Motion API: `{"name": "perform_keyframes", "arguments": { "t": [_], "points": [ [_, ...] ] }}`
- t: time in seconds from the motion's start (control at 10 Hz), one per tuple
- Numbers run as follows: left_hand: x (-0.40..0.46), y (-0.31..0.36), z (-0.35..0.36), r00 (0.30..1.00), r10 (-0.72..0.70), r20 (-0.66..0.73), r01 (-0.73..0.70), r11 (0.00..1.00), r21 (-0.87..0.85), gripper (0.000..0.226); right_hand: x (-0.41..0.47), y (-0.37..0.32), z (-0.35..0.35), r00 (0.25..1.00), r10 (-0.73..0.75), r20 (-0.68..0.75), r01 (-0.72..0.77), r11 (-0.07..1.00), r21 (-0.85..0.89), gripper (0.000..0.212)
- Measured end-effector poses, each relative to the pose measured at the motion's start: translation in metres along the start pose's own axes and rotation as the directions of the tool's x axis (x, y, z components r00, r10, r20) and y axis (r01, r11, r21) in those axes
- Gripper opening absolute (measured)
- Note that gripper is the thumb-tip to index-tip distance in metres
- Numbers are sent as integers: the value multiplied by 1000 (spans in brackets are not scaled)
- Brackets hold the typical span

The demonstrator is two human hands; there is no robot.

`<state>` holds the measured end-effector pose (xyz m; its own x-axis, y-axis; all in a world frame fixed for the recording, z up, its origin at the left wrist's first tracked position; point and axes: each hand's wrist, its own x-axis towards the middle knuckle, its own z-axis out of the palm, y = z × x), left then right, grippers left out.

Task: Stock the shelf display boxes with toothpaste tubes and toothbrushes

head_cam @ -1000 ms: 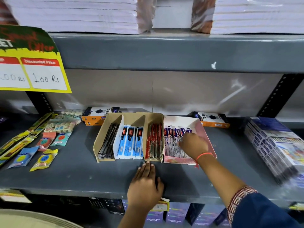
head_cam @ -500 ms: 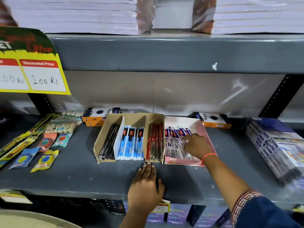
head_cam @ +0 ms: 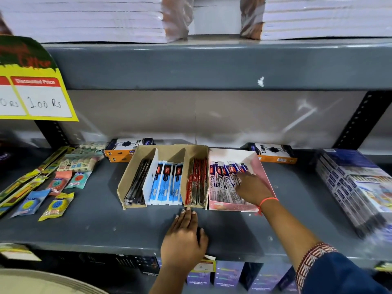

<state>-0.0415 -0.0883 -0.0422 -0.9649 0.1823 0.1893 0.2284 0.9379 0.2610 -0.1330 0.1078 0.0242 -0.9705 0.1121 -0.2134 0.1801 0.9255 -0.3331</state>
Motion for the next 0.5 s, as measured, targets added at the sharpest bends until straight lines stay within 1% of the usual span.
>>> {"name": "perform_keyframes", "arguments": {
  "t": [0.1,0.2,0.3,0.4,0.5],
  "points": [
    [0,0,0,1000,-5,-13,5,1000,-13,52,0,0,5,998,18,53,-20,999,48,31],
    [0,0,2,1000,9,-22,-9,1000,17,52,0,-2,6,998,25,50,-30,994,101,25],
    [1,1,1,1000,8,14,-9,1000,22,51,0,-2,7,997,-3,79,-4,996,94,26],
    [1,4,-2,998,-33,48,32,999,14,58,-11,-5,4,1000,-14,-1,14,998,65,46],
    [-1,8,-3,994,-57,89,49,995,83,62,-29,-4,8,986,-53,-158,45,997,-56,57]
  ]
}}
